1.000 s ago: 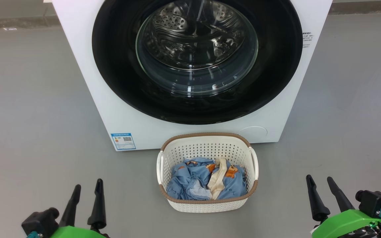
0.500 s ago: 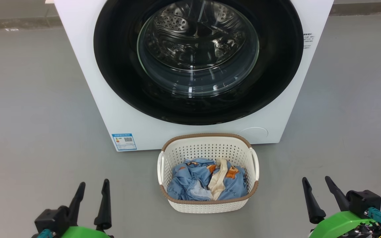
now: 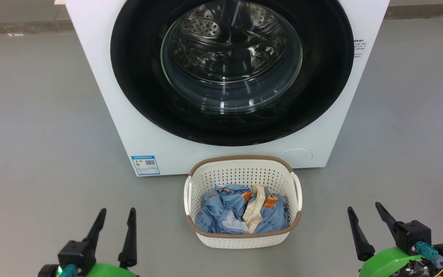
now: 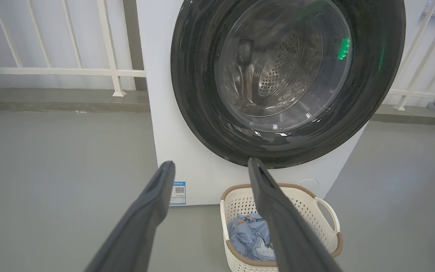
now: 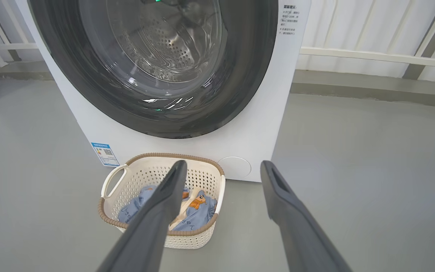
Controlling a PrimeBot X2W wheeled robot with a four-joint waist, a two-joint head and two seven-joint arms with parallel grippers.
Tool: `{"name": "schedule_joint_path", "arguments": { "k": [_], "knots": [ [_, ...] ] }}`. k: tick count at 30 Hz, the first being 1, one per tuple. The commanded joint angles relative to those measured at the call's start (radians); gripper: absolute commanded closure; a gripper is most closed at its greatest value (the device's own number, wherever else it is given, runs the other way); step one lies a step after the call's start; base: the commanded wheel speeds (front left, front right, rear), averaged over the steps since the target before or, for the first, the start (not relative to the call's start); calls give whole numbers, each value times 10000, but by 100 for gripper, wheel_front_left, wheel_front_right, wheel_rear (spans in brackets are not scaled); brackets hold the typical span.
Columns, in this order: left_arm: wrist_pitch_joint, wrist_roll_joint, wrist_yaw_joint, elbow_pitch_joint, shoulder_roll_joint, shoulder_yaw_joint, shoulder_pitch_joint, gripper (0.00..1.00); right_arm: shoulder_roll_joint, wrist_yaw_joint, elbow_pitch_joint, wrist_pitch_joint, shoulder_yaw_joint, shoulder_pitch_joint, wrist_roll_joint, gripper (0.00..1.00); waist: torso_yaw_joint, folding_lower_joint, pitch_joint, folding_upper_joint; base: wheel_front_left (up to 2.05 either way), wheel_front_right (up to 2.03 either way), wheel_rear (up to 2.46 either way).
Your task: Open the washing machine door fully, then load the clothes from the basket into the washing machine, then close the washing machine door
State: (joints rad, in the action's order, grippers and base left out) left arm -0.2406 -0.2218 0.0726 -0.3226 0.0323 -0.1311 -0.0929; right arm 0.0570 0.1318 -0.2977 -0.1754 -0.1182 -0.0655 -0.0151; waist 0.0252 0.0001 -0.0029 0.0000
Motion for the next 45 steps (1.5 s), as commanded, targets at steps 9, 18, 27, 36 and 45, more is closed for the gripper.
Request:
{"name": "schedule_joint_path", "arguments": {
  "k": [9, 18, 27, 36, 45],
  "knots": [
    [-212, 327, -184, 59, 180, 224, -466, 0, 9, -11, 292, -232, 174, -489, 384, 0, 21, 0, 18, 0, 0, 0, 0],
    [-212, 198, -247, -16, 180, 222, -470, 0, -14, -11, 281, -274, 183, -486, 268, 0, 8, 0, 29, 0, 0, 0, 0],
    [-212, 181, -291, -41, 180, 214, -477, 0, -32, -11, 268, -295, 192, -480, 233, 0, 3, 0, 40, 0, 0, 0, 0],
    [-212, 136, -356, -83, 179, 240, -496, 0, -46, -11, 282, -306, 190, -474, 191, 0, -2, 0, 58, 0, 2, 2, -5],
    [-212, 194, -402, -104, 179, 233, -524, 0, -54, -11, 304, -310, 184, -480, 146, 0, -11, 0, 89, 0, 54, 54, -108]
  ]
}}
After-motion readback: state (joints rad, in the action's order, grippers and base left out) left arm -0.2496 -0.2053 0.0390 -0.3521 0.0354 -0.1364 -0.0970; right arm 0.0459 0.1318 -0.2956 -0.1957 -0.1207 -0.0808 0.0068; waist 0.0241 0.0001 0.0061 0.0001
